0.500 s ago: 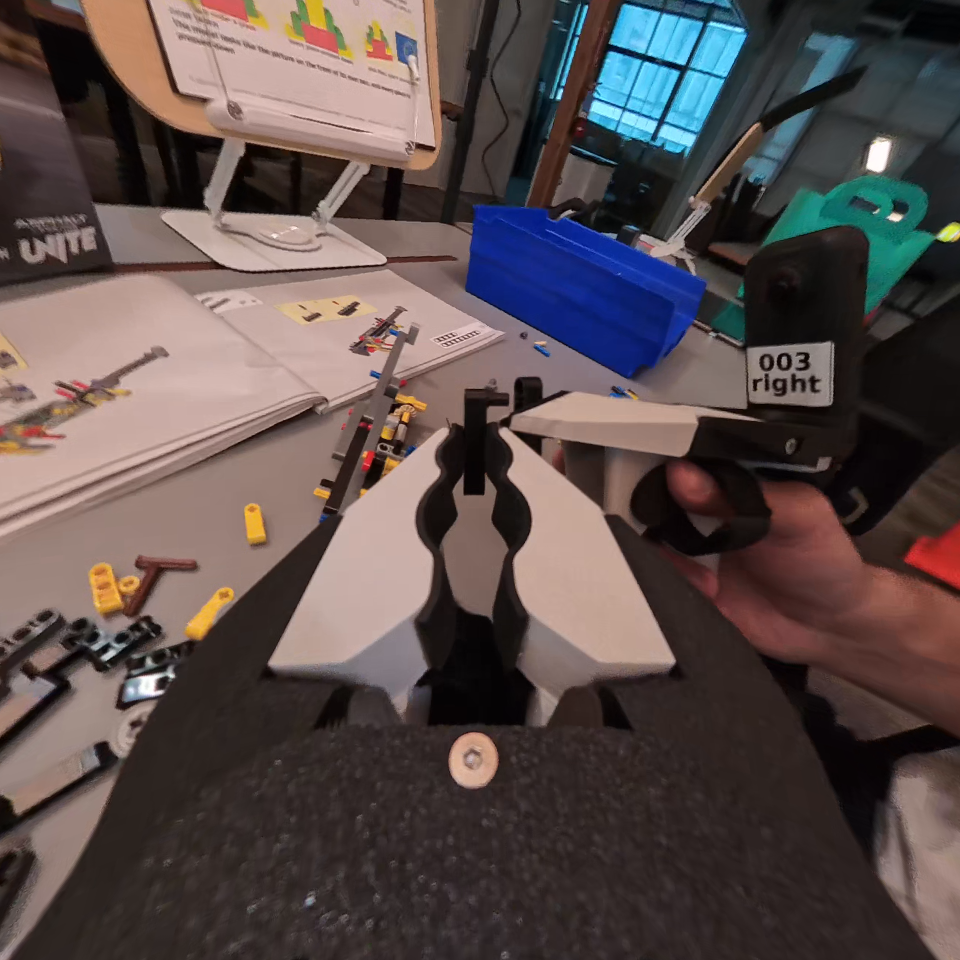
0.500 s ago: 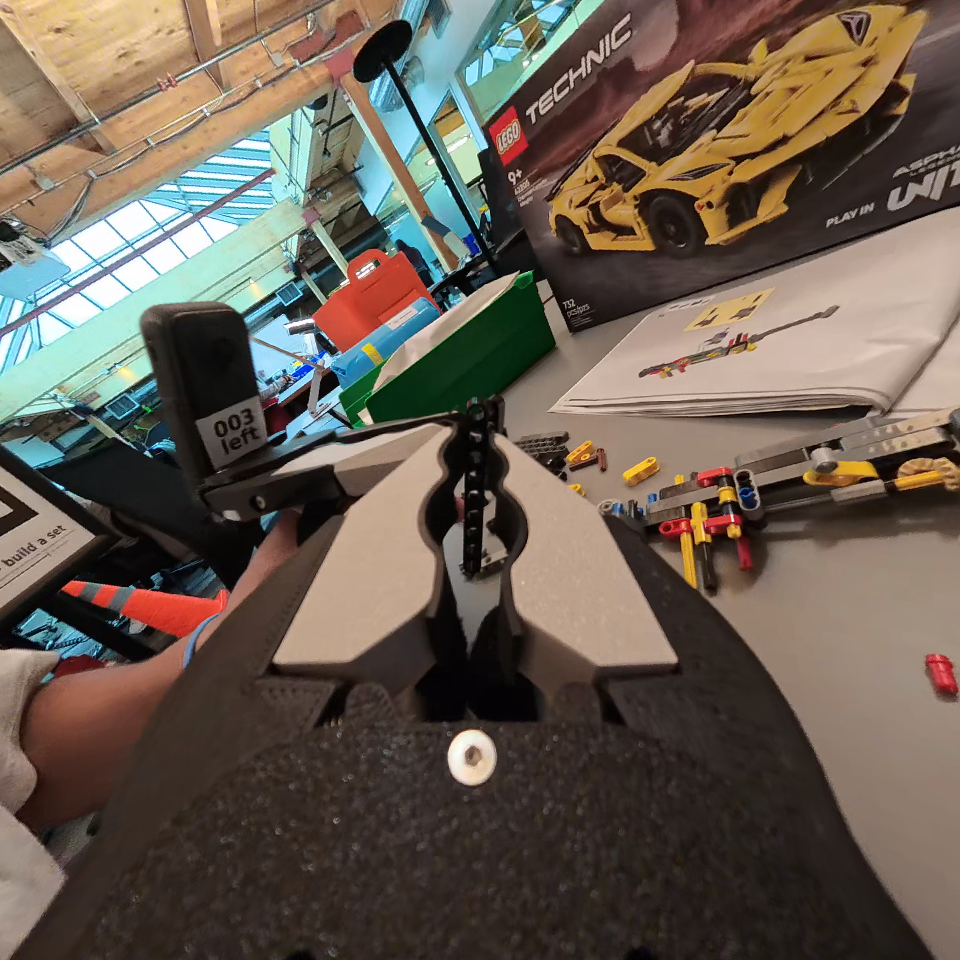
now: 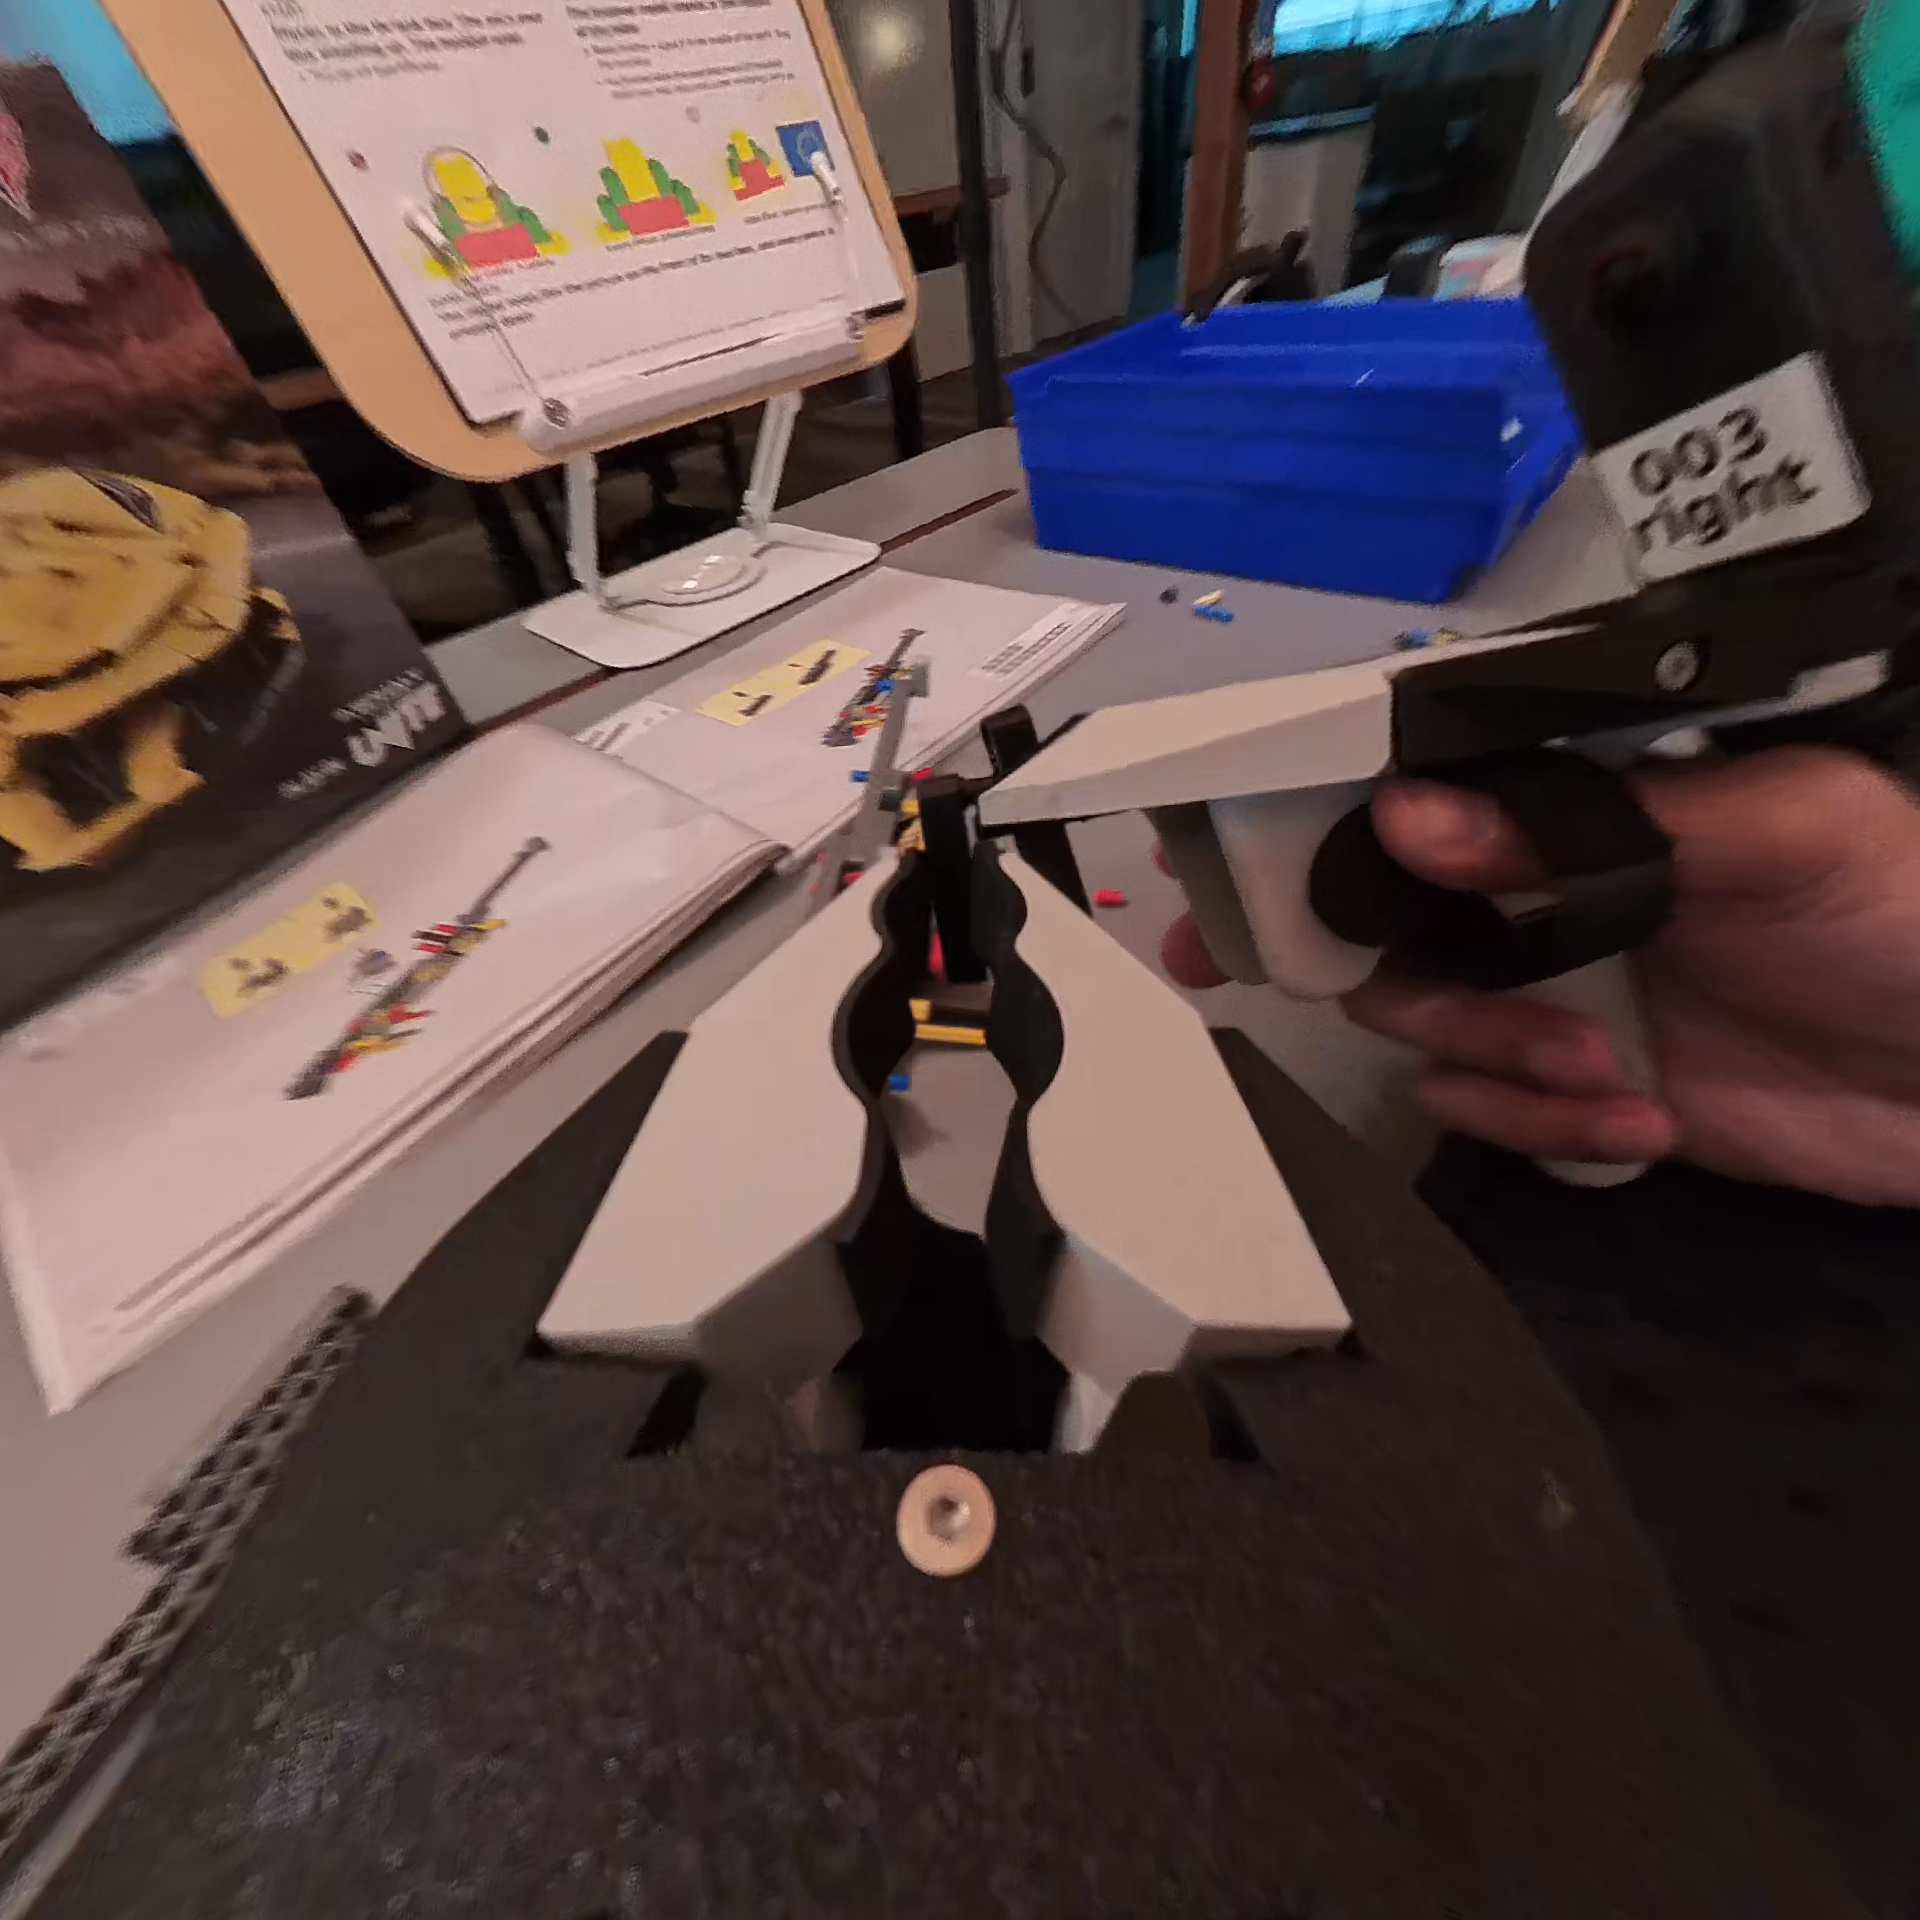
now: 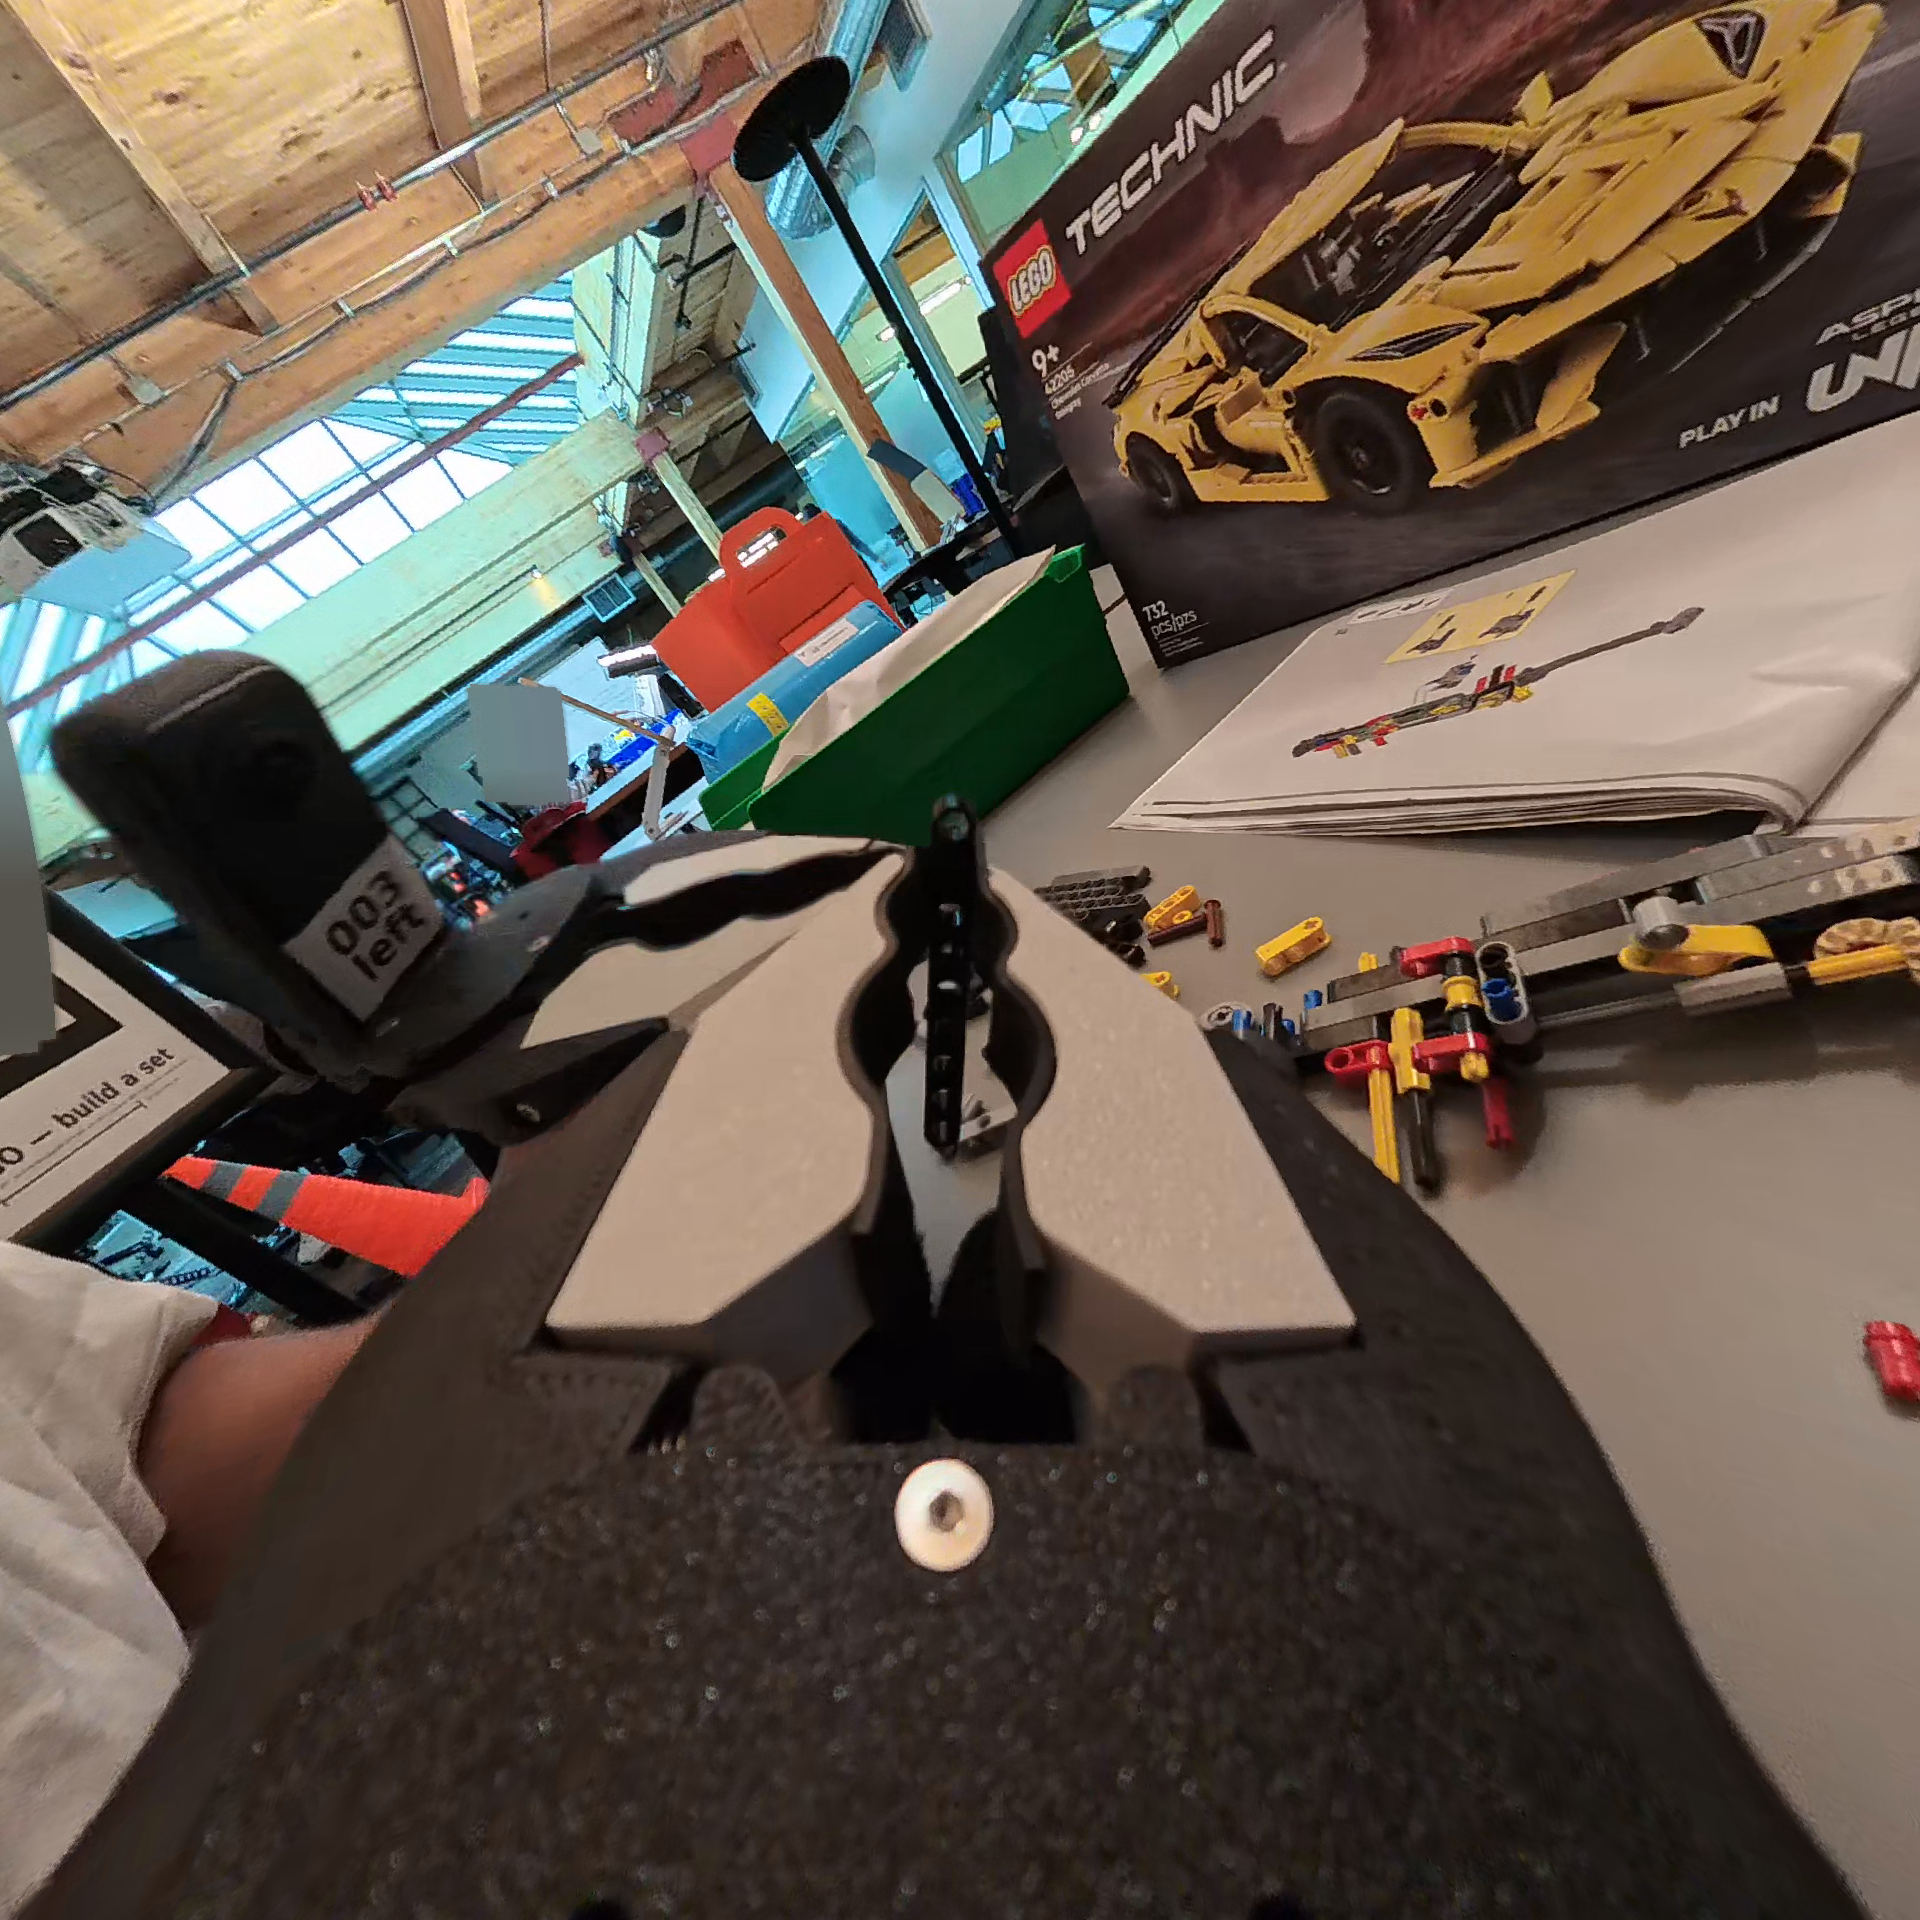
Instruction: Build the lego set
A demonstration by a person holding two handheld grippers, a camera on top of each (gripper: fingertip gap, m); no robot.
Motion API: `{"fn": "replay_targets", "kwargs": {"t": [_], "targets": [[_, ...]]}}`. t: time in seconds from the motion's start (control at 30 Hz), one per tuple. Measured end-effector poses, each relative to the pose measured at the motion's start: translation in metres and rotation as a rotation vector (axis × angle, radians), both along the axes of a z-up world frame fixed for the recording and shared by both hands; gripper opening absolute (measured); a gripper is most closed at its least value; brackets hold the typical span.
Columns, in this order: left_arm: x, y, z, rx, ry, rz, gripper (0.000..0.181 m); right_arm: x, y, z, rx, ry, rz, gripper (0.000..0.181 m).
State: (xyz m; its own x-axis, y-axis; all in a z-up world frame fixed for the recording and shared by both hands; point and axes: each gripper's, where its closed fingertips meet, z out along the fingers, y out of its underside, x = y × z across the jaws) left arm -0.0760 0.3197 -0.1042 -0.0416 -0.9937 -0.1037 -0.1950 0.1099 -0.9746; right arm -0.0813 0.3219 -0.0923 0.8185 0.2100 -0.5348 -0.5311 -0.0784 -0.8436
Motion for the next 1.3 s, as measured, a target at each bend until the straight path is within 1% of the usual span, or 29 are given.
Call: {"fn": "replay_targets", "kwargs": {"t": [0.07,0.23,0.33,0.47,0.53,0.6,0.73,0.83,0.87,0.97,1.03,1.13,1.3], "targets": [[-0.001,0.002,-0.001,0.076,0.006,0.033,0.006,-0.001,0.001,-0.001,-0.012,-0.024,-0.009,0.006],[-0.005,0.0,0.006,0.147,-0.03,0.047,0.006,-0.005,-0.001,0.004,0.017,-0.1,-0.023,0.006],[-0.007,-0.002,0.009,0.164,-0.04,0.045,0.006,-0.006,-0.002,0.006,0.028,-0.141,-0.028,0.006],[-0.007,-0.001,0.006,0.268,-0.022,0.062,0.006,-0.005,-0.001,0.003,0.004,-0.202,-0.026,0.006],[-0.007,-0.001,0.003,0.314,-0.006,0.06,0.006,-0.004,-0.001,0.001,-0.014,-0.206,-0.016,0.007],[-0.005,-0.002,0.001,0.29,0.001,0.036,0.006,-0.003,-0.002,-0.001,-0.021,-0.185,-0.006,0.006],[-0.002,0.0,-0.007,0.038,0.034,-0.046,0.006,-0.001,0.003,-0.008,-0.084,-0.163,0.004,0.006],[0.001,0.004,-0.012,-0.053,0.062,-0.06,0.006,0.002,0.007,-0.014,-0.137,-0.092,0.007,0.006],[0.002,0.005,-0.015,-0.07,0.078,-0.057,0.007,0.003,0.009,-0.017,-0.165,-0.104,-0.014,0.006],[0.003,0.011,-0.018,-0.123,0.096,-0.037,0.007,0.005,0.015,-0.021,-0.229,-0.212,-0.101,0.006],[0.003,0.015,-0.019,-0.083,0.101,0.002,0.007,0.007,0.018,-0.022,-0.264,-0.266,-0.15,0.006],[0.002,0.015,-0.02,0.042,0.114,0.044,0.007,0.007,0.016,-0.023,-0.291,-0.285,-0.161,0.006],[0.003,0.012,-0.022,0.073,0.123,0.044,0.007,0.008,0.014,-0.025,-0.257,-0.245,-0.183,0.006]]}}
